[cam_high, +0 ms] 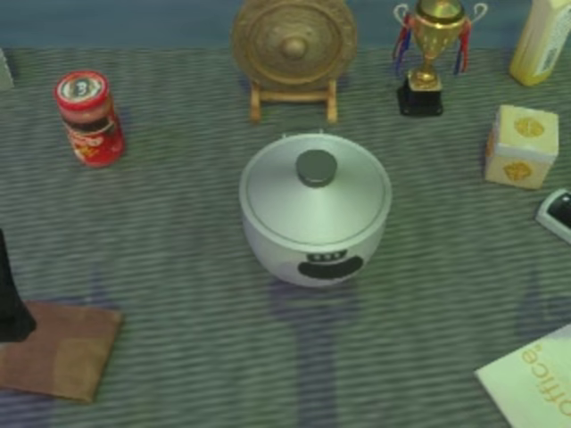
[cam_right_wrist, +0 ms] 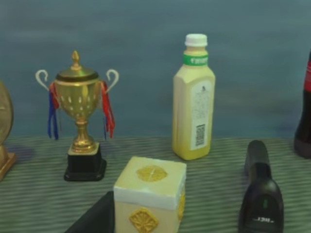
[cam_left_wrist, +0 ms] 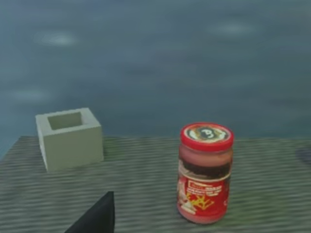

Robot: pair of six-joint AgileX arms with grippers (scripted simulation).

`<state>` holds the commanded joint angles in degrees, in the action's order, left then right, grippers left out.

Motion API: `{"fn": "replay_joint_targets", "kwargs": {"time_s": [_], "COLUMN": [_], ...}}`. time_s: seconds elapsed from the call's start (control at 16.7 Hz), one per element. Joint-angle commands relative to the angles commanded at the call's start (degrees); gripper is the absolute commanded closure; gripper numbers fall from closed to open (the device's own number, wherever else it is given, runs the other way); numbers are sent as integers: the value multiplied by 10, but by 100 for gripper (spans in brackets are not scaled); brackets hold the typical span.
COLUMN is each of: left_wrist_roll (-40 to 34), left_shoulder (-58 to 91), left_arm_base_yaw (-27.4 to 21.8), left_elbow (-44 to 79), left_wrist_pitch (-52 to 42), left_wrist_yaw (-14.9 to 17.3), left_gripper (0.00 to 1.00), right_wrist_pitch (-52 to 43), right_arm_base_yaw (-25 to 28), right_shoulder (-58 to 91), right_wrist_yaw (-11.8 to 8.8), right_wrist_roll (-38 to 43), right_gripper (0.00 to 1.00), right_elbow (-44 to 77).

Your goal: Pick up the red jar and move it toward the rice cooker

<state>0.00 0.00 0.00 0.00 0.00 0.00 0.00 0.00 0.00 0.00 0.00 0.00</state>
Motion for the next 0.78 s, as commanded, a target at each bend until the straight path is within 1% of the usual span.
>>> {"fn": "replay_joint_targets", "kwargs": {"time_s": [0.24, 0.42, 0.6, 0.78], "left_wrist_roll": [3, 16, 39, 68], "left_shoulder": [14, 74, 168, 288], "left_arm_base_yaw": [-1, -4, -7, -9], "left_elbow": [8, 53, 139, 261], "left_wrist_pitch": [-9, -46, -100, -167], "left_wrist_yaw": [2, 8, 16, 25], "left_gripper": [0, 0, 0, 0], "right_wrist_pitch": [0, 0, 0, 0], "right_arm_base_yaw": [0, 0, 0, 0], "right_shoulder": [0, 0, 0, 0], "right_wrist_yaw": [0, 0, 0, 0], "right_wrist_roll": [0, 0, 0, 0], "right_gripper": [0, 0, 0, 0], "right_elbow": [0, 0, 0, 0]}}
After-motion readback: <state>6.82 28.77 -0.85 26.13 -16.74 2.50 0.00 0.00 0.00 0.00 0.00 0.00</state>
